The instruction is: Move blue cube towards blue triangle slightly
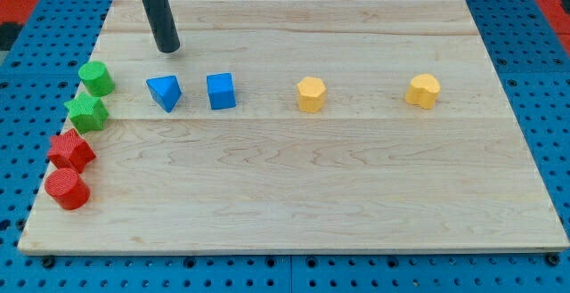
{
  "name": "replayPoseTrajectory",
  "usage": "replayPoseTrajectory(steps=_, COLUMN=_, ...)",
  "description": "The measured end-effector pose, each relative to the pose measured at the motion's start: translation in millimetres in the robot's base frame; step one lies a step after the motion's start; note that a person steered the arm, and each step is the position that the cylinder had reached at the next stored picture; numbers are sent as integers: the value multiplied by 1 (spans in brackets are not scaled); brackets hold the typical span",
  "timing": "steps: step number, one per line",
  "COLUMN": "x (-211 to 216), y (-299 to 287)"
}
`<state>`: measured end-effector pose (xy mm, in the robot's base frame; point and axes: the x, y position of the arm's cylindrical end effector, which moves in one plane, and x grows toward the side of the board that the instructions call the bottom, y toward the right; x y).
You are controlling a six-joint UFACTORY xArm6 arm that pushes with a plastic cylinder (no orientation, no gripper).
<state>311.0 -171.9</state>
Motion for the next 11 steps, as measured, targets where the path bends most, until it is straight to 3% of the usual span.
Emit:
replayPoseTrajectory(steps=4, x=-7, y=-41)
replayPoseTrajectory(steps=7, x=11, y=-48)
replayPoseTrajectory(steps=11, x=55, y=76)
